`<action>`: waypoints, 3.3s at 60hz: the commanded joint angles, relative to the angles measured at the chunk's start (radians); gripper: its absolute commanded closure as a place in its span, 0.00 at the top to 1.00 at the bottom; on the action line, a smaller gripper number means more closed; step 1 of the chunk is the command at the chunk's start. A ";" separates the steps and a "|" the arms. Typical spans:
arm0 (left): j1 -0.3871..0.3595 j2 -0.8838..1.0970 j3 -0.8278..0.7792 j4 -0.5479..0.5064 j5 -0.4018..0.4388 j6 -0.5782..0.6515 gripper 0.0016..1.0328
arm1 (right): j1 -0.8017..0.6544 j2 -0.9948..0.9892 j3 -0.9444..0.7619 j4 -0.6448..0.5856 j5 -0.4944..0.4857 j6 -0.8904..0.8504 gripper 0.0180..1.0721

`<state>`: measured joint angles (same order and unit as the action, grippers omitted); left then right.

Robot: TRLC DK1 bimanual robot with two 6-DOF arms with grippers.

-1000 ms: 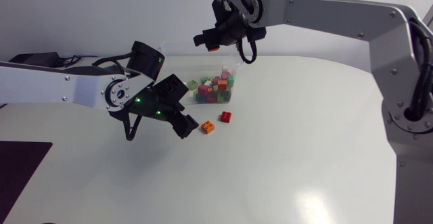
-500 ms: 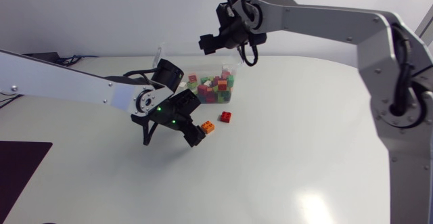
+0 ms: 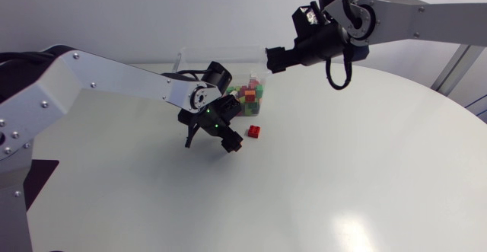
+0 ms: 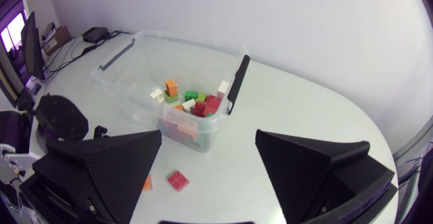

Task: Place the duplo bricks in the container

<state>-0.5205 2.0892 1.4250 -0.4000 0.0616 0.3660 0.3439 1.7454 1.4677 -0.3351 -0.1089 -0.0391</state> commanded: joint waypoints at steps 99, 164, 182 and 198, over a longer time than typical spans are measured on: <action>0.116 -0.426 -0.121 -0.049 0.030 -0.065 0.30 | 0.010 0.477 0.013 0.064 -0.253 -0.607 0.86; 0.244 -0.244 0.071 0.362 0.017 -0.276 0.33 | 0.073 0.057 -0.102 -0.059 -0.252 -0.496 0.30; 0.266 -0.130 0.141 0.395 -0.025 -0.276 0.66 | 0.096 0.023 0.028 -0.097 -0.252 -0.387 0.30; 0.312 -0.207 0.061 0.386 -0.032 -0.259 0.96 | 0.138 0.101 0.206 -0.094 -0.209 -0.301 0.30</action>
<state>-0.2375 1.9354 1.5291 -0.0162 0.0357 0.1047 0.4637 1.7973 1.6108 -0.4232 -0.3302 -0.3824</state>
